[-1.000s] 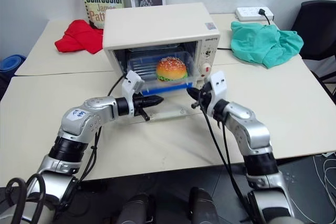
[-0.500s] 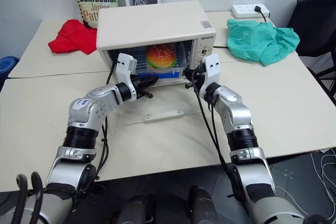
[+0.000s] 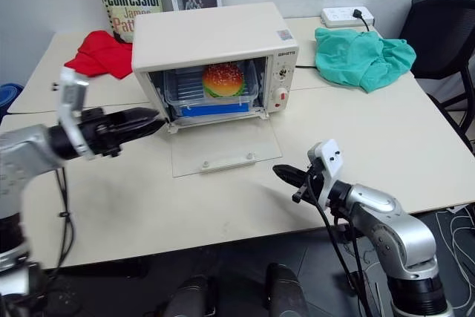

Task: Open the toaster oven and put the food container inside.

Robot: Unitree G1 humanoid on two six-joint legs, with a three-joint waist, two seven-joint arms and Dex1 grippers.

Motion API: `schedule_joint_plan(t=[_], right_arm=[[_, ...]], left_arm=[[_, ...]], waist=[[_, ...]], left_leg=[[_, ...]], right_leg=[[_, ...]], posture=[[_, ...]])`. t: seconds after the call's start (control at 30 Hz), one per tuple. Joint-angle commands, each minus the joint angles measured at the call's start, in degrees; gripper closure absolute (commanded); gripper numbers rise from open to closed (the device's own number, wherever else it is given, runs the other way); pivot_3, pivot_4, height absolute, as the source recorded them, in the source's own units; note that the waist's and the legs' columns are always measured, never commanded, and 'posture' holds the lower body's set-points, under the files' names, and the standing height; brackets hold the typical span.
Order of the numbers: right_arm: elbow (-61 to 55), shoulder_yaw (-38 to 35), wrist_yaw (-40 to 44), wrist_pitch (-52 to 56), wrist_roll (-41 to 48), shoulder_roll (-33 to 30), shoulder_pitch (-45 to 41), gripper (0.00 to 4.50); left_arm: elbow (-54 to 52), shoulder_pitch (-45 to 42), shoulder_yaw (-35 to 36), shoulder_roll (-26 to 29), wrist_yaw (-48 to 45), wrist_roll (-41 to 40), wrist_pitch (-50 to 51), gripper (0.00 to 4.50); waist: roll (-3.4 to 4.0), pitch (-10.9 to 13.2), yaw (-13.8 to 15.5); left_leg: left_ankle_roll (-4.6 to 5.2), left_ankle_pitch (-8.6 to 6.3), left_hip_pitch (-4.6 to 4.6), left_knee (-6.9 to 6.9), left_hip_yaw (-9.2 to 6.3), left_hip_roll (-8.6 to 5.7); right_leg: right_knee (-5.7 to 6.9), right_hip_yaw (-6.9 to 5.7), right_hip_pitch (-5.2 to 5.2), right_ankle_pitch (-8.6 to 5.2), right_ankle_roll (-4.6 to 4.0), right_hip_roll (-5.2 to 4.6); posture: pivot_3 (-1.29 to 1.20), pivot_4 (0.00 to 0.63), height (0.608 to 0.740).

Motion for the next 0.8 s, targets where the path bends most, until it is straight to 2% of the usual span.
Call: schedule_joint_plan(t=[0.03,0.13,0.17,0.4,0.5,0.6,0.7,0.8], right_arm=[[2.55,0.70,-2.21,-1.70,-1.49,2.47,-0.91,4.50],[9.08,3.16,-3.13,-5.16,-6.07,4.89,-2.70,4.50],[11.27,3.90,-3.40,-6.71,-7.75,5.62,-3.34,4.50],[20.15,2.77,-3.34,-11.81,-9.42,9.86,-11.30,4.50],[18.80,1.48,-1.70,-10.75,-7.22,8.89,-15.63,4.50],[13.95,-1.39,0.62,-5.28,-1.35,5.79,-19.24,4.50],[8.03,-5.11,4.91,2.16,5.94,-1.87,-21.56,3.93],[6.68,-10.36,8.38,7.82,12.26,-9.98,-23.08,2.85]], left_arm=[[-2.49,1.94,3.10,4.52,-5.88,-0.13,-3.85,1.13],[-3.06,3.70,4.06,7.34,-7.64,1.24,-6.88,0.17],[-3.19,3.50,4.36,7.65,-7.33,1.80,-8.09,0.01],[-5.98,4.77,5.30,8.27,-5.48,2.68,-10.95,0.01],[-6.43,6.40,5.25,7.75,-5.33,3.17,-11.84,0.01],[-5.35,7.48,5.21,7.85,-5.53,4.01,-13.09,0.01],[-3.21,7.26,5.31,8.23,-5.87,4.54,-14.03,0.00],[-0.80,6.66,5.04,8.84,-6.53,5.43,-15.27,0.00]], waist=[[0.09,0.03,0.00],[0.13,0.03,0.02],[0.13,0.04,0.06],[0.06,-0.01,-0.34],[0.17,0.06,-0.24],[0.20,0.08,-0.12],[0.23,0.10,0.16],[0.20,0.09,0.72]], left_leg=[[0.00,0.00,0.00,0.00,0.01,-0.01],[0.02,-0.03,0.05,-0.02,0.08,-0.03],[0.02,-0.03,0.03,-0.02,0.06,-0.03],[0.01,-0.02,0.08,-0.01,0.16,-0.02],[-0.11,0.04,0.07,-0.04,0.16,-0.01],[-0.28,0.14,0.03,-0.06,0.16,-0.01],[-0.24,0.11,-0.02,-0.05,0.15,-0.01],[-0.20,0.07,-0.05,-0.05,0.11,-0.01]], right_leg=[[0.00,0.01,0.00,0.00,0.00,-0.01],[-0.01,0.07,0.01,0.00,0.00,-0.02],[-0.01,0.05,0.00,0.00,0.00,-0.03],[0.03,0.13,0.00,0.02,0.04,-0.02],[0.08,0.14,-0.05,0.00,0.01,-0.01],[0.11,0.14,-0.09,0.00,0.01,0.00],[0.23,0.12,-0.09,0.01,0.02,0.00],[0.13,0.07,-0.07,0.01,0.02,0.00]], posture=[[0.00,0.150,0.740],[0.00,0.150,0.740],[0.00,0.150,0.740],[0.00,0.150,0.740],[0.00,0.150,0.740],[0.00,0.150,0.740],[0.00,0.150,0.740],[0.00,0.150,0.740]])
